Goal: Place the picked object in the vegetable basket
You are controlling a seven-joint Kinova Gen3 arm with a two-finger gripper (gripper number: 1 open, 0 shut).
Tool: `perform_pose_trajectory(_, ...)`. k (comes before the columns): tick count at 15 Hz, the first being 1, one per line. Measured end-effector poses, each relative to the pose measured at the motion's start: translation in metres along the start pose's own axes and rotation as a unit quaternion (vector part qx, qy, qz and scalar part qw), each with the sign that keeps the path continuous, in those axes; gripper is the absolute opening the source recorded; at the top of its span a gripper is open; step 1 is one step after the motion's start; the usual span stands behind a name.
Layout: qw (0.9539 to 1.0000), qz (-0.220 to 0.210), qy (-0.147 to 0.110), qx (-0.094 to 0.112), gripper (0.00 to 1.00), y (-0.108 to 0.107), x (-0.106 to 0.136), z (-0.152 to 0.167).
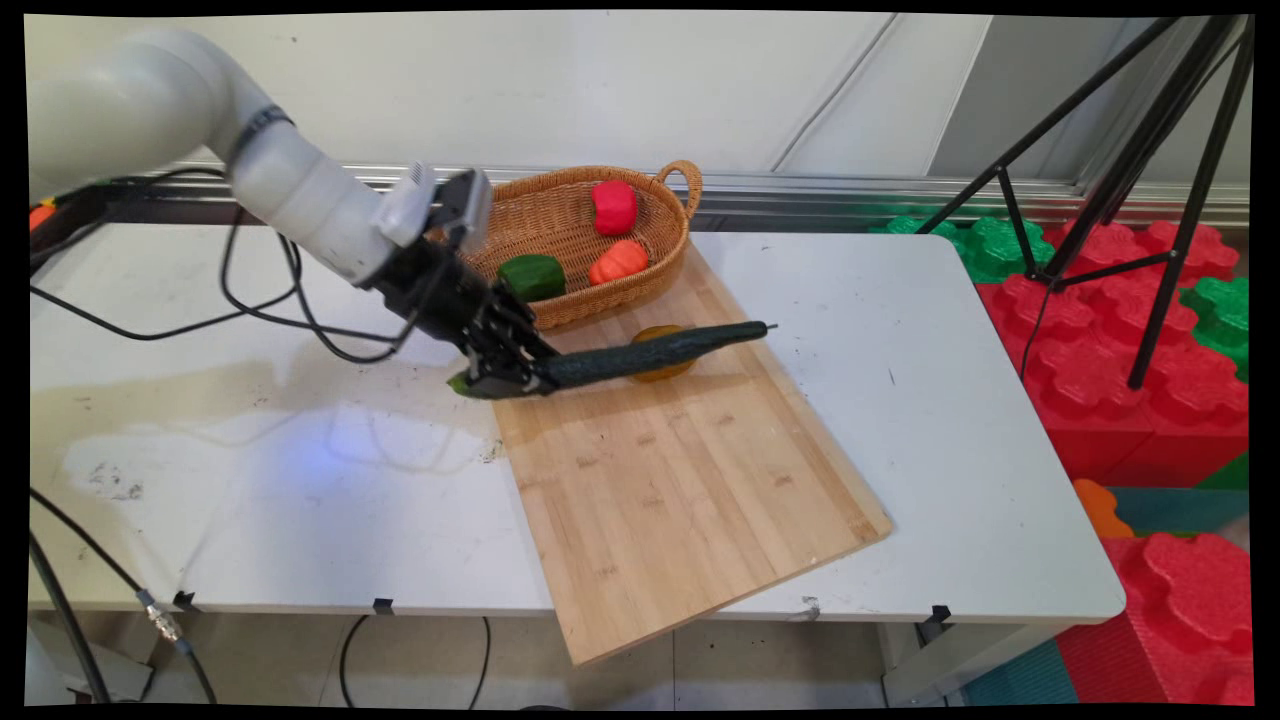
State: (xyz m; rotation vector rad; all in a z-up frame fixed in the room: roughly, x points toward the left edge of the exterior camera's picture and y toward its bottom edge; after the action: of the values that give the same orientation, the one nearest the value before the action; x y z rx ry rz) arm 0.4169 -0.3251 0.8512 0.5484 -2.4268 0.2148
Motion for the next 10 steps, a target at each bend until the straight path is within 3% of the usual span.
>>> perform_pose_trajectory(10, 0.9989, -0.018, 0.042, 0.014, 0.00, -0.007, -0.003, -0.085)
